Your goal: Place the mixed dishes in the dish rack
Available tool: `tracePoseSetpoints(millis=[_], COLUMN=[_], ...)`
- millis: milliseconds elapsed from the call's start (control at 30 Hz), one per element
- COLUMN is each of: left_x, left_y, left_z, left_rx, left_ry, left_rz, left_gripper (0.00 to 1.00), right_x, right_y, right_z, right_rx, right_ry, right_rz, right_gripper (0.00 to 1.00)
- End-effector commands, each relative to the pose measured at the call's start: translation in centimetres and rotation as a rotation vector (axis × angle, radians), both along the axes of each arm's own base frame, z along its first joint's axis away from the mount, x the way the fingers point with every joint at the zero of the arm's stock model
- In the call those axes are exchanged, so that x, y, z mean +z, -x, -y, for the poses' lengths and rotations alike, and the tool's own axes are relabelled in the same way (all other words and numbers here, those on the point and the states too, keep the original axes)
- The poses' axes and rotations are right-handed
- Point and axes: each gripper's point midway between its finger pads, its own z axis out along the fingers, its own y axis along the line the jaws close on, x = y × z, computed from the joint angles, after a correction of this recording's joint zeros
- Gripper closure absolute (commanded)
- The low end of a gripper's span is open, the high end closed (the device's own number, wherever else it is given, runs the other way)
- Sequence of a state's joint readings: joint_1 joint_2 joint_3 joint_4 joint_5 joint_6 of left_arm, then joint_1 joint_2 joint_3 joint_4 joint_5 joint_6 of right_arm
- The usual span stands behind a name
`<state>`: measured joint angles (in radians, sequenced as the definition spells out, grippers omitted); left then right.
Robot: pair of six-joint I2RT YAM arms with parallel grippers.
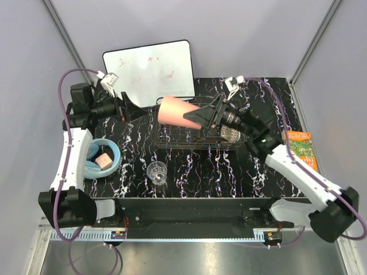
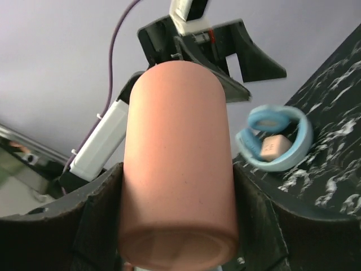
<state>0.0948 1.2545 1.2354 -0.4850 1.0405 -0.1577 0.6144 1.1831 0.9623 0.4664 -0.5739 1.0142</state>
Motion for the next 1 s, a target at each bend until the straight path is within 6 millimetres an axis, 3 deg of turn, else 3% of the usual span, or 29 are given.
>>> tracePoseSetpoints(millis=[0, 67, 100, 167, 300, 633, 733, 800, 933, 967], left_x=[-4.1, -5.2, -7.0, -8.3, -12.3, -17.2, -18.0, -18.7, -20.0, -20.5], left_y=[-3.8, -4.7, -5.2, -5.7, -6.6, -6.5, -6.1, -5.7, -4.8, -4.5], left_z=[-2.0, -1.3, -2.0, -0.6, -0.5, 0.8, 1.4, 1.4, 1.4, 1.4], left_rx=[0.165, 0.179, 0.223, 0.21, 0.209, 0.2, 0.167, 0.156, 0.123, 0.113], left_ry=[-0.192, -0.228, -0.256, -0.273, -0.324, -0.531, -0.586, -0.618, -0.657, -0.663], left_rz=[-0.009, 0.012, -0.012, 0.003, -0.074, -0.078, -0.054, -0.062, -0.084, -0.097], left_gripper=[0.01, 0.01, 0.01, 0.01, 0.01, 0.02, 0.17, 0.21, 0.3, 0.37], right_x=[-2.4, -1.3, -2.0, -1.8, -3.1, -4.5, -5.1, -6.1, -6.2, -6.3], right_y=[-0.9, -2.2, -2.4, -3.7, -5.0, -8.8, -9.9, -10.5, -11.3, -11.3], right_z=[3.0, 3.3, 3.6, 3.8, 4.3, 4.4, 4.0, 4.0, 4.0, 4.0], right_rx=[-0.157, -0.214, -0.221, -0.267, -0.305, -0.389, -0.394, -0.397, -0.406, -0.407], right_ry=[0.404, 0.445, 0.489, 0.531, 0.624, 0.769, 0.808, 0.847, 0.875, 0.884], right_rz=[0.071, 0.092, 0.056, 0.041, -0.014, -0.047, -0.058, -0.078, -0.072, -0.072], right_gripper=[1.0, 1.0, 1.0, 1.0, 1.0, 1.0, 1.0, 1.0, 1.0, 1.0])
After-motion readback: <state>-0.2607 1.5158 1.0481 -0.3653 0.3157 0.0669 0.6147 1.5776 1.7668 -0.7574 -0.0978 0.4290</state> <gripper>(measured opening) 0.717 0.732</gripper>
